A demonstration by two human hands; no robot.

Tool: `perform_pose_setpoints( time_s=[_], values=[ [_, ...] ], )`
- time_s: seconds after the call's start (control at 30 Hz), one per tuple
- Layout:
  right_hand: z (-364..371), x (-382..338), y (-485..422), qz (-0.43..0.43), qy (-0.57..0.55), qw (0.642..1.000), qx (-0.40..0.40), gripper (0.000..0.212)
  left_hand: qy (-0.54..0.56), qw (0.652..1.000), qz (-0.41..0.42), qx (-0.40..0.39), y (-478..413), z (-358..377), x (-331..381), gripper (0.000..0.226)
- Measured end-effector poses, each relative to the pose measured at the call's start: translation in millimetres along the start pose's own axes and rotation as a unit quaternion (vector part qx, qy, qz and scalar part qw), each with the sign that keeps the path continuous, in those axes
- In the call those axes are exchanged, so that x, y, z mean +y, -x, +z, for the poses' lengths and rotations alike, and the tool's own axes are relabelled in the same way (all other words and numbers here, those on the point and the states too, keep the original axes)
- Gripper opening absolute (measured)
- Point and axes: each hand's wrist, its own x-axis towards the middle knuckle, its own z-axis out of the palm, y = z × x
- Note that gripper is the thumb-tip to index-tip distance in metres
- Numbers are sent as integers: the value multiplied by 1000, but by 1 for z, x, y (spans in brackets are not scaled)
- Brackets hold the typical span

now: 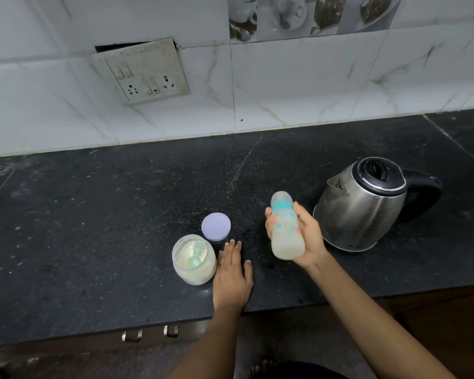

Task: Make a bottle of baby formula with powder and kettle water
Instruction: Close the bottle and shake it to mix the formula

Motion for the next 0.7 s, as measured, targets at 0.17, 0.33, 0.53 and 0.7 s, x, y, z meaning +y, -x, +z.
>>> perform_pose_setpoints(
  time_s=[0.17, 0.33, 0.53, 0.7],
  values=[
    [-4, 12, 1, -38, 75, 995, 51, 101, 7, 1000, 0, -1, 0, 0, 0, 62],
    [2, 9, 1, -104, 81, 990, 57, 110, 3, 1000, -2, -6, 0, 1, -1, 54],
    [30, -14, 12, -169, 321, 932, -9, 73, 4, 1000, 3, 4, 0, 1, -1, 53],
    [44, -12, 13, -179, 154, 971, 28, 61, -1, 1000, 8, 6, -1, 3, -2, 63]
  ],
)
